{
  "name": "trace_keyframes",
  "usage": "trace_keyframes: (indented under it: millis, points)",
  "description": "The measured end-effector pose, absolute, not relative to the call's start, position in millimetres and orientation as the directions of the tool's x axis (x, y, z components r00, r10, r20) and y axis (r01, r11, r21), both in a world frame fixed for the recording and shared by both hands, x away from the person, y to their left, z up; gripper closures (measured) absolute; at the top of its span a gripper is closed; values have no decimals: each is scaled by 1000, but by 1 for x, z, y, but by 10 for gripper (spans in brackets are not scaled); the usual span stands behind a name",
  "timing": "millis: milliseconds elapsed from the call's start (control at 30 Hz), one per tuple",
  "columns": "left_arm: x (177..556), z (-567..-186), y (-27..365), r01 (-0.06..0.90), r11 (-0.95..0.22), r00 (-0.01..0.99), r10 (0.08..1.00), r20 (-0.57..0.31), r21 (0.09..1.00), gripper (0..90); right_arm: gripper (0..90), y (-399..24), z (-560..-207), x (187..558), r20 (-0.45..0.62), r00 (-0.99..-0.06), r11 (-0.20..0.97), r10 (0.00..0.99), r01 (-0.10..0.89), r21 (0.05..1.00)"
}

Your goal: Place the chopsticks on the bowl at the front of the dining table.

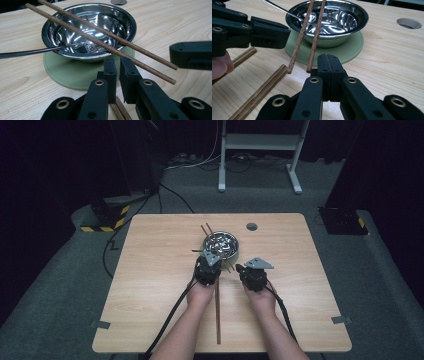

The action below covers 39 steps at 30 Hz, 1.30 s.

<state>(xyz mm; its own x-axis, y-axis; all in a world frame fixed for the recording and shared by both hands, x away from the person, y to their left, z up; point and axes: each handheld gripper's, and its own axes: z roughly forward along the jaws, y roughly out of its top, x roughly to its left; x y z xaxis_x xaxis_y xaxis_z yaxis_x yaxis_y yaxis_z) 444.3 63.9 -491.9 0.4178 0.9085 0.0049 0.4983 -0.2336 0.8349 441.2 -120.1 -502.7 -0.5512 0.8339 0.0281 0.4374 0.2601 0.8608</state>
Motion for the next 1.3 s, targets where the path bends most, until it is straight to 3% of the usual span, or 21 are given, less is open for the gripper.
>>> trace_keyframes:
  millis: [1300]
  points:
    - [448,-497,60,487,-222,423,906,-6,845,817,876,-104,-504,437,1,-604,308,797,407,860]
